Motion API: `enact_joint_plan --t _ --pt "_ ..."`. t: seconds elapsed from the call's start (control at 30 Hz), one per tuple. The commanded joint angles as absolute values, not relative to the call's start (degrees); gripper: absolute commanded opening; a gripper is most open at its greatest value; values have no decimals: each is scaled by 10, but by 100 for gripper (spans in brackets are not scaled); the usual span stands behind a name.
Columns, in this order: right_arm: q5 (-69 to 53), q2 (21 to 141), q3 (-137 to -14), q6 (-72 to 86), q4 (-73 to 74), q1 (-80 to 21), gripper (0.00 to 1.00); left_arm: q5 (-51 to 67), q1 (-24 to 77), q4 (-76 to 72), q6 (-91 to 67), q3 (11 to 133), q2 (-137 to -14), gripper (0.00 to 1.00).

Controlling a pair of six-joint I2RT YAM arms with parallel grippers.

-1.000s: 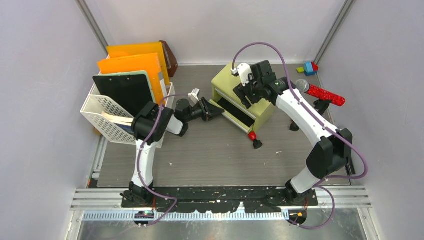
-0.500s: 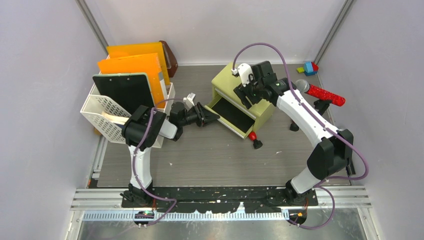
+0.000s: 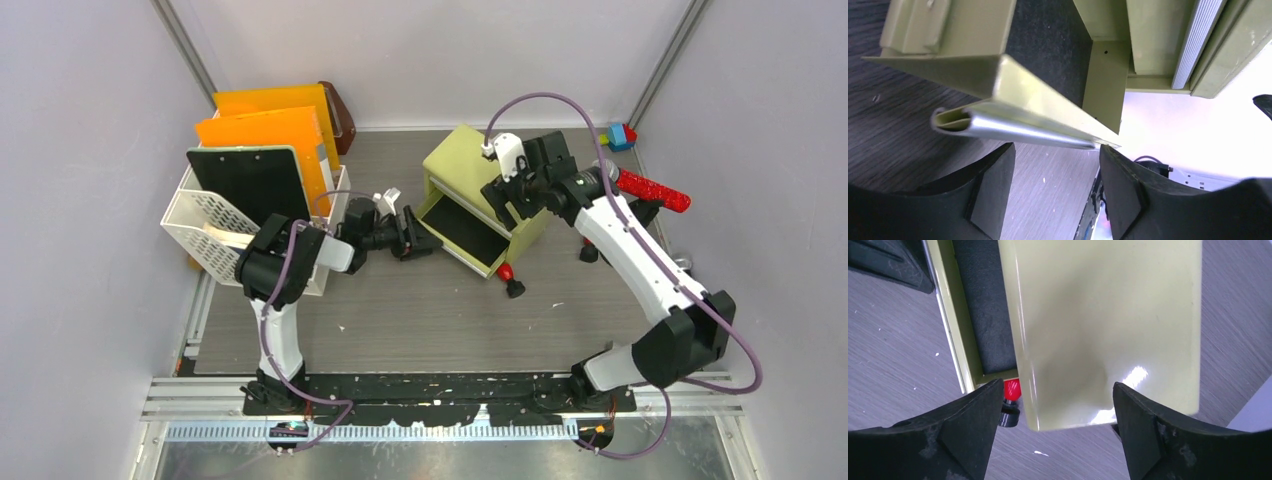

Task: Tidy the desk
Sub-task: Open the drawer in the storage box, then pick up the stationery from the center of the board.

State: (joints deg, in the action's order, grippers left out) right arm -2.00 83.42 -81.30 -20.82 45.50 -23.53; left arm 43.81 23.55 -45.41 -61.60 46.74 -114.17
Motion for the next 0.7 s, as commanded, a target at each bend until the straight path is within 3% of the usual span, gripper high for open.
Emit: enact_joint_plan --t 0.0,0.07,0.27,0.67 --pt "-18 764 -783 -196 435 -234 90 453 236 -301 -492 514 -1082 67" --pt "-25 742 -763 -197 426 -234 98 443 236 -225 -449 532 -1061 70" --pt "-68 707 -719 -197 413 -231 100 405 237 -94 -350 558 -1013 85" --pt "-168 612 -602 -208 408 -226 99 276 254 194 -87 661 -933 91"
